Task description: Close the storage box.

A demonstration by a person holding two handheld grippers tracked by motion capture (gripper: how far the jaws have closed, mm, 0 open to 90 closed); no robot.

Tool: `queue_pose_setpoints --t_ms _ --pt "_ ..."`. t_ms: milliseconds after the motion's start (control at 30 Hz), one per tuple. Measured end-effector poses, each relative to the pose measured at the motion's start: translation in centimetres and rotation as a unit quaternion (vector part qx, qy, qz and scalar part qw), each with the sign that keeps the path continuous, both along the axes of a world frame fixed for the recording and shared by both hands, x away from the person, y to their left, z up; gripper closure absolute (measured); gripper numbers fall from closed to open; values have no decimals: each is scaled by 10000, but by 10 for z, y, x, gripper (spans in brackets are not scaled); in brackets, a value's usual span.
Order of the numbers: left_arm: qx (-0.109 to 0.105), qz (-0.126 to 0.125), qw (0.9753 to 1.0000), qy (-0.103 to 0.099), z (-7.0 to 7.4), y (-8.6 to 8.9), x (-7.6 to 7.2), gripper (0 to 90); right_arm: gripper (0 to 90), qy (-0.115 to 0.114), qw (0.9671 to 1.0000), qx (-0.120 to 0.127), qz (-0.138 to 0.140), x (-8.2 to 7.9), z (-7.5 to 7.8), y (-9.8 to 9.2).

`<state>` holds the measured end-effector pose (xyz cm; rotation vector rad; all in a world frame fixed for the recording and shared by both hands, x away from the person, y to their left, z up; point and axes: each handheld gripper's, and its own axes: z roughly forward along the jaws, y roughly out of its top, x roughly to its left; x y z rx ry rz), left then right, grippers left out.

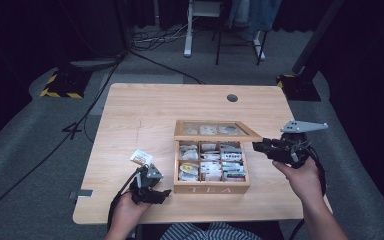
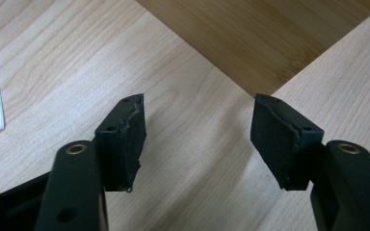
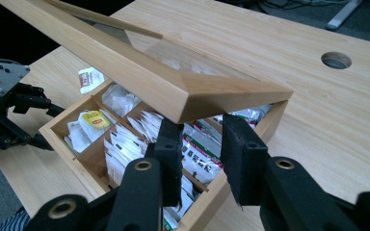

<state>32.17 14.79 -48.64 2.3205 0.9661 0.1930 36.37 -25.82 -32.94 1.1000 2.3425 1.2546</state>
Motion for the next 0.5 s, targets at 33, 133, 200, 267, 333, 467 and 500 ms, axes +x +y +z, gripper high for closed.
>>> queue_pose_setpoints --t_ms 33,133,200,267,333,467,500 --pt "0 0 10000 0 0 0 0 376 691 0 10000 0 0 0 0 0" --pt "22 -19 10000 -85 -1 -1 0 370 647 33 9999 -101 -37 -2 0 2" --pt "66 -69 9999 -124 -1 -1 0 365 645 63 9998 -165 -36 -4 1 3" --pt "72 -99 9998 -150 -2 -1 0 361 646 70 9996 -274 -39 -5 1 5" --pt "37 -83 9998 -171 -2 -1 0 360 644 100 9993 -345 -32 -6 1 6" --pt "-9 -79 9998 -203 -4 0 0 353 640 143 9990 -427 5 -7 2 7" --pt "0 -89 9997 -205 -4 1 0 347 639 159 9989 -442 8 -7 2 7"
